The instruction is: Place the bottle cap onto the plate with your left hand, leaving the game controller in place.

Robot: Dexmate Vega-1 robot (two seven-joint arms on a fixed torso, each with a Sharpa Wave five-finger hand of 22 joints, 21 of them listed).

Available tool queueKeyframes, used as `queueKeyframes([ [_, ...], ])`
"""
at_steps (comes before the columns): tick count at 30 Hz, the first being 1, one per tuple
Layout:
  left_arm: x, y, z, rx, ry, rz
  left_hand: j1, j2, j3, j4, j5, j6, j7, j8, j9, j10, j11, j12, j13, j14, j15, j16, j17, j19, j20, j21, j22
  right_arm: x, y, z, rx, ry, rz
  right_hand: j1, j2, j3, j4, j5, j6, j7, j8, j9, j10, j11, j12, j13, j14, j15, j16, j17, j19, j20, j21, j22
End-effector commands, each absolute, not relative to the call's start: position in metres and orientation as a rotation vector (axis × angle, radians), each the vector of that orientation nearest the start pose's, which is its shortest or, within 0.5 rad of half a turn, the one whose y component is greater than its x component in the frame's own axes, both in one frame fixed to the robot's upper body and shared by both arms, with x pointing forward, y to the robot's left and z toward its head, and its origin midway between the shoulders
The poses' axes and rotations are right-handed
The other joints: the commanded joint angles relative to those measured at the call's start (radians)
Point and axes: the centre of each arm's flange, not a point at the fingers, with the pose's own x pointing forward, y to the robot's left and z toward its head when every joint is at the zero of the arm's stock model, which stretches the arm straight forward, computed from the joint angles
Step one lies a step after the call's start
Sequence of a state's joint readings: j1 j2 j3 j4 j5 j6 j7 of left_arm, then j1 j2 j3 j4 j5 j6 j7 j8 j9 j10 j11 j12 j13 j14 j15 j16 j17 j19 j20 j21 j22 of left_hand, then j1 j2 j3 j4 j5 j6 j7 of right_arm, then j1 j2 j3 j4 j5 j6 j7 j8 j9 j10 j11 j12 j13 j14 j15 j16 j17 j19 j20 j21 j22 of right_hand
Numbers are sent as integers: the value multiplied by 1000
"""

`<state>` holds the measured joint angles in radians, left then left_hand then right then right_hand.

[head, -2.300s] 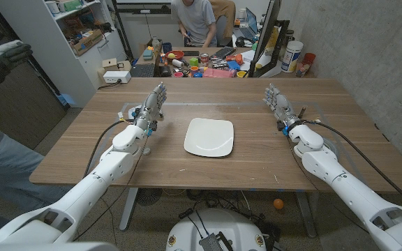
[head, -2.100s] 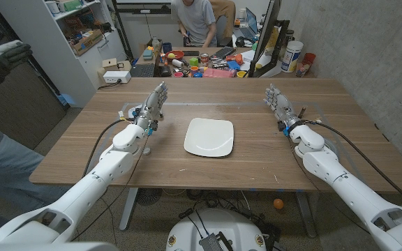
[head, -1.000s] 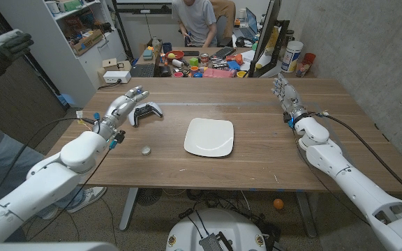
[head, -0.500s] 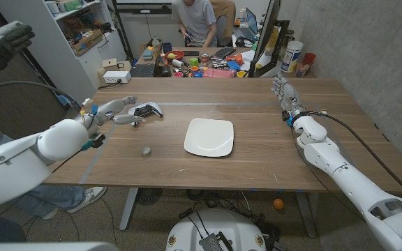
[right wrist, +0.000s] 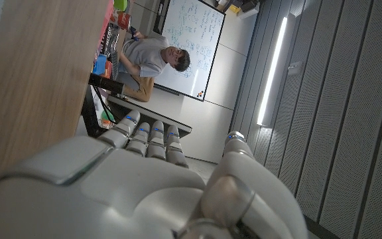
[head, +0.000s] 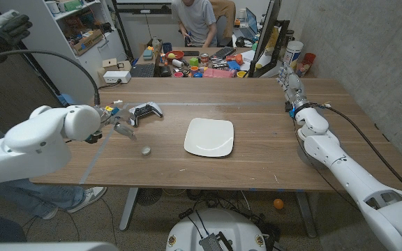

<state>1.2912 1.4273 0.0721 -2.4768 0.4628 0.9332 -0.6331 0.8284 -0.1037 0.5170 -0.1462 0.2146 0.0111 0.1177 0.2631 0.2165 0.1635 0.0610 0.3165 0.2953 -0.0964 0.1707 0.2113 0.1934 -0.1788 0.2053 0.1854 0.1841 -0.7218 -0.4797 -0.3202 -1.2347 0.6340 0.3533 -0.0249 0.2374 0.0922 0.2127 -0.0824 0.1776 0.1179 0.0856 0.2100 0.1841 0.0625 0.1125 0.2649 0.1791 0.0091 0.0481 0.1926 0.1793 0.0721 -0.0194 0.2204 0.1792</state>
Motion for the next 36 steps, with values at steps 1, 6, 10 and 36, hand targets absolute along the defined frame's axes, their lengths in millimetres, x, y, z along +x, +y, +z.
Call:
queueKeyframes([
  [1,476,312,-8,1767,268,37,-3,-3,-7,9,-1,15,26,7,4,-3,-3,0,4,0,7,7,7,-317,9,8,6,653,-321,64,97,-798,101,-6,-2,-3,-1,4,1,-10,-3,1,-2,5,-5,3,-3,5,-2,4,1,3,-2,3],
  [6,483,306,-25,1732,267,31,-9,-4,-14,15,-3,26,25,10,4,12,-5,4,6,9,5,12,7,-318,9,11,7,652,-325,66,93,-808,100,-9,-3,-4,0,5,2,-11,-4,1,-1,4,-7,3,-3,6,-3,4,0,5,-4,3],
  [10,482,301,-34,1696,209,65,-9,-3,-16,16,-3,29,23,11,5,15,-13,4,8,14,7,14,6,-318,9,13,7,651,-329,64,87,-817,101,-12,-5,-6,0,5,4,-13,-4,1,2,6,-7,3,-1,6,-2,4,-1,6,-5,3],
  [36,478,289,-26,1612,229,49,-3,8,-28,24,-4,42,17,9,5,6,-16,-7,18,42,-6,19,2,-252,7,43,10,646,-348,59,80,-805,72,-26,-17,-17,3,9,10,-22,-8,2,6,4,-15,3,5,5,-2,4,-6,13,-12,3],
])
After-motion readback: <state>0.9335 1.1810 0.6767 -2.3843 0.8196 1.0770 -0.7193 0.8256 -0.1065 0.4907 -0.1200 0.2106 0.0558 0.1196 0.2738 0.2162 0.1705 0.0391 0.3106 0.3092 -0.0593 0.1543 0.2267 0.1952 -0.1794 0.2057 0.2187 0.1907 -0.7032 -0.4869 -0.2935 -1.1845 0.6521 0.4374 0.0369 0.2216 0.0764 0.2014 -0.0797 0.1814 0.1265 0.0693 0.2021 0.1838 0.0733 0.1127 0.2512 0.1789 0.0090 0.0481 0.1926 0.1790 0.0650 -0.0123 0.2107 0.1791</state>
